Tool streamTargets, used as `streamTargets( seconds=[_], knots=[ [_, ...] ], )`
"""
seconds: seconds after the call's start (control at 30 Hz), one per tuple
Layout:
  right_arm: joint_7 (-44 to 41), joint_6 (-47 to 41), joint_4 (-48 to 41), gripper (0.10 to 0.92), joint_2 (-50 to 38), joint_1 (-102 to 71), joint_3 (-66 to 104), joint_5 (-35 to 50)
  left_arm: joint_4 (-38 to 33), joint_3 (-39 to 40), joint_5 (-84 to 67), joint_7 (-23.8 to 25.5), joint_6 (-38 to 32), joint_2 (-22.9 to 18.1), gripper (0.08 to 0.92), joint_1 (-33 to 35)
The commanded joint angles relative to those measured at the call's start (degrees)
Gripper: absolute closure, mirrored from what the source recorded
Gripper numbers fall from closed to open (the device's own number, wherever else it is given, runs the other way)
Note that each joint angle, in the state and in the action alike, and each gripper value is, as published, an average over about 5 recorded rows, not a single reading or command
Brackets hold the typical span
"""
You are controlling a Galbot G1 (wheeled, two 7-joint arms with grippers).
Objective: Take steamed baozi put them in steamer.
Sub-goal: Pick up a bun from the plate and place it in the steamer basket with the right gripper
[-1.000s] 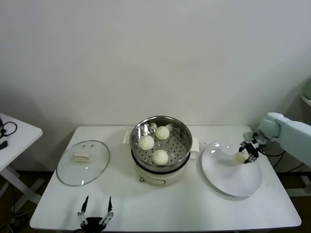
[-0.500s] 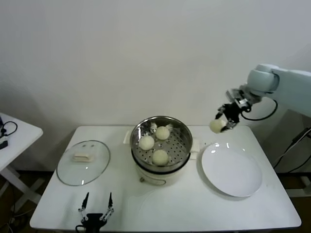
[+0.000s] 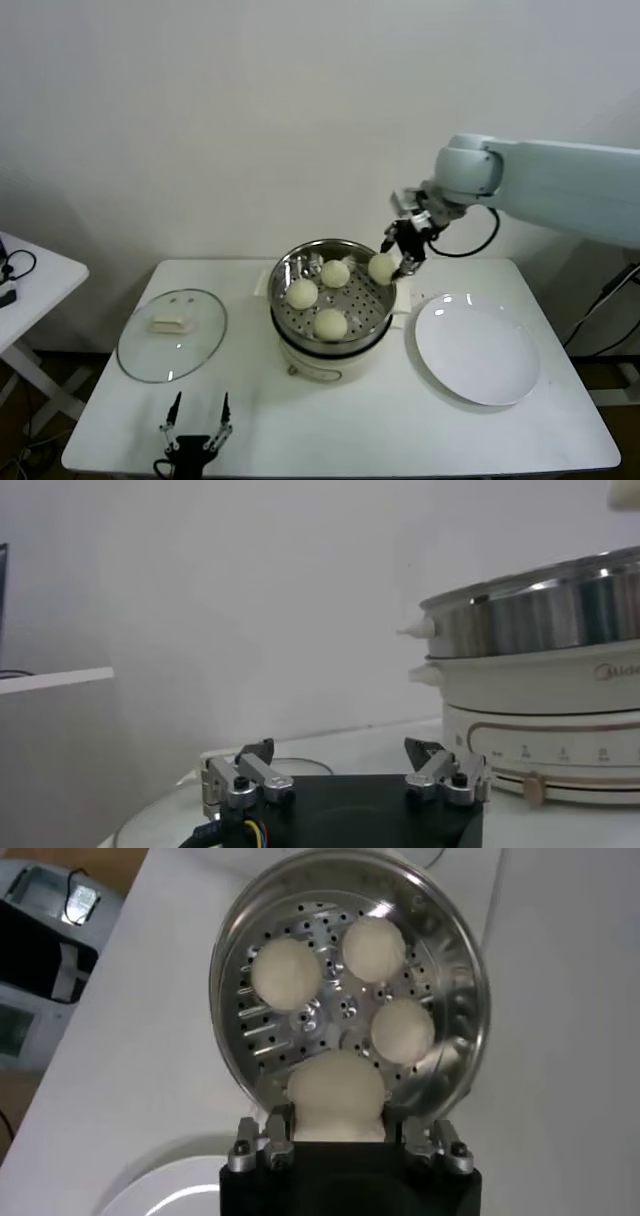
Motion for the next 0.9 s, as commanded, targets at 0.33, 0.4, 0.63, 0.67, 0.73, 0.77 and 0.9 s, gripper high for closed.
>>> streamTargets(
  seconds=[0.33, 0.4, 0.63, 0.67, 0.73, 0.77, 0.9],
  knots=[
    [4.3, -2.9, -8.3, 0.422, 7.3, -15.4, 5.4, -9.4, 0.4, -0.3, -0.3, 0.0, -0.3, 0.4, 0.177, -0.2],
    [4.3, -2.9, -8.7, 0.417, 7.5, -15.9, 5.4, -9.6, 0.5, -0.3, -0.3, 0.0, -0.3, 0.4, 0.177, -0.2],
    [4.5, -3.0, -10.1, 0.414, 8.4, -17.7, 6.4, -10.0, 0.2, -0.5, -0.5, 0.0, -0.3, 0.4, 0.177, -0.1],
    [4.5, -3.0, -10.3, 0.414, 8.6, -17.9, 6.6, -10.0, 0.1, -0.5, -0.6, 0.0, -0.3, 0.4, 0.177, -0.1],
    [4.6, -3.0, -10.5, 0.414, 8.8, -18.2, 6.8, -10.0, 0.0, -0.6, -0.7, 0.0, -0.3, 0.4, 0.177, -0.1],
    [4.6, -3.0, -10.6, 0.414, 8.9, -18.3, 6.9, -9.9, 0.0, -0.6, -0.7, 0.0, -0.3, 0.4, 0.177, -0.1],
    [4.1, -2.8, -10.6, 0.393, 8.6, -18.0, 7.6, -9.1, -0.1, -0.7, -0.8, -0.1, -0.4, 0.4, 0.177, 0.0]
  ],
)
